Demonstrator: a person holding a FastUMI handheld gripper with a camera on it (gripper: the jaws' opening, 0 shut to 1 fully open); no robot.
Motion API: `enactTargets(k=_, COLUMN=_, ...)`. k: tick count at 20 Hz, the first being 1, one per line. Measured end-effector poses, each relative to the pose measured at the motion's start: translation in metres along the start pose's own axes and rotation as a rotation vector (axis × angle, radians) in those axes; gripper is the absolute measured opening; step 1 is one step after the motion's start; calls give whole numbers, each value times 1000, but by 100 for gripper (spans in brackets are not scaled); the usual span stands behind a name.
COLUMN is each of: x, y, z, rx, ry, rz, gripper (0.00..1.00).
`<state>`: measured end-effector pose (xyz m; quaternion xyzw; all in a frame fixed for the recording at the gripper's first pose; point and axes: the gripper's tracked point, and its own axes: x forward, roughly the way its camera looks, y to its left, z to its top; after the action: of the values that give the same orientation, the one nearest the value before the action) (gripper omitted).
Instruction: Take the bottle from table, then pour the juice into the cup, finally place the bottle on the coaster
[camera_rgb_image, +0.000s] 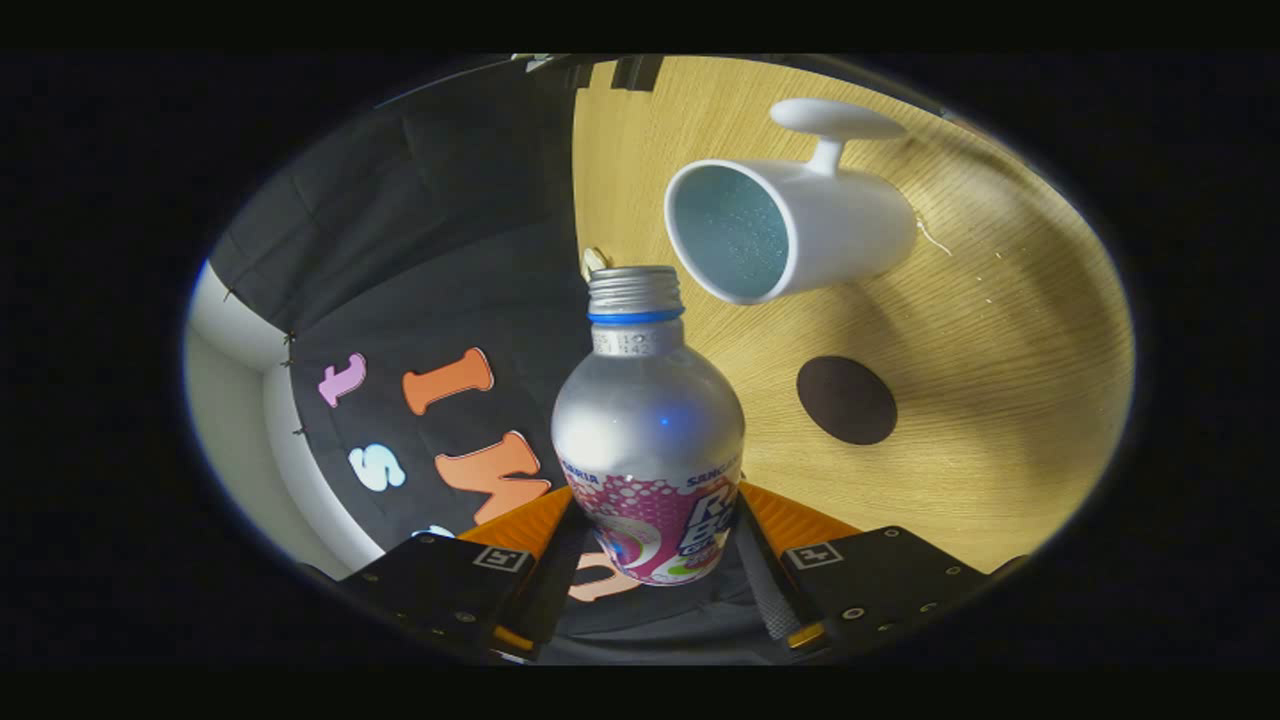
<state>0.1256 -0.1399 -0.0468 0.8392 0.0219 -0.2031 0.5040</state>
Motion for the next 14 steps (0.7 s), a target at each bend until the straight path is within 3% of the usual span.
enactTargets(k=14, x=3, y=2, z=5, rx=99, ry=-8, rz=-2, gripper=77)
